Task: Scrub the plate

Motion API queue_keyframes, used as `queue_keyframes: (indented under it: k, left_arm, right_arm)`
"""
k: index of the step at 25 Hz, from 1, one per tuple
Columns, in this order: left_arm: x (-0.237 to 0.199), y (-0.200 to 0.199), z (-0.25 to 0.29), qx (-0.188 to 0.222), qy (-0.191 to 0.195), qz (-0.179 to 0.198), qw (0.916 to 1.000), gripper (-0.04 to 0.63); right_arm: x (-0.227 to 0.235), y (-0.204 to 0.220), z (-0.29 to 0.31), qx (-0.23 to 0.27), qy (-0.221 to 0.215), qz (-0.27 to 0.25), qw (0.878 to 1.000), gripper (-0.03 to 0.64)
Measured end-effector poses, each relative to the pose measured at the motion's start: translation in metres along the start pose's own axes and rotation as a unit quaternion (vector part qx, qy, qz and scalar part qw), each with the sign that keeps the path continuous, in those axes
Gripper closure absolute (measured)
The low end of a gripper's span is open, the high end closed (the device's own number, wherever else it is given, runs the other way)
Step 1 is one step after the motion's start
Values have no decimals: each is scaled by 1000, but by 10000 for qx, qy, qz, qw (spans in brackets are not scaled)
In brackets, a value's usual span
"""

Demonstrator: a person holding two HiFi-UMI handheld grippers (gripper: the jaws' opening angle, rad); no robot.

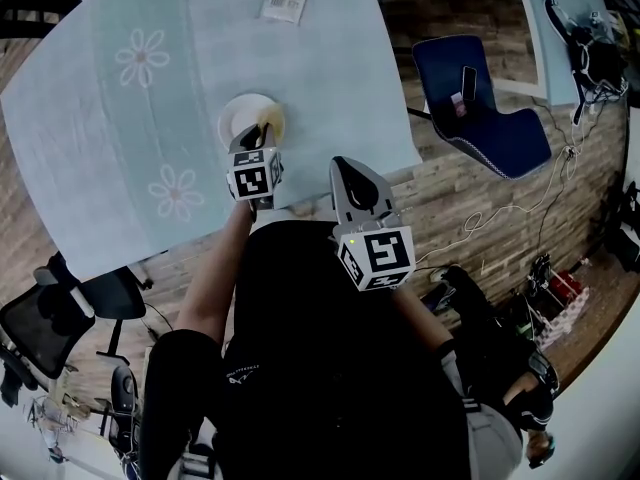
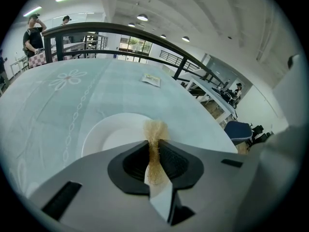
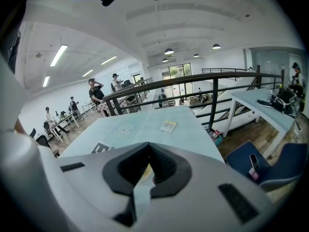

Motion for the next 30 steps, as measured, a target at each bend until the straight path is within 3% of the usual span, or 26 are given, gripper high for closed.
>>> queue_keyframes:
  k: [30]
  left_arm:
    - [-50,10,-16,-20,-301,47,9995,531]
  right_arm:
    - [-38,6,-1,106,-46,-82,9999,607]
Point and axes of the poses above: the fingertips, and each gripper's own axes: z forward along the fingers, x to its right, y out of its underside, the point moved 1 cm from there along -z, backward along the fingers, and after that the axes turned 4 degrees about x, right-handed, at the moved point
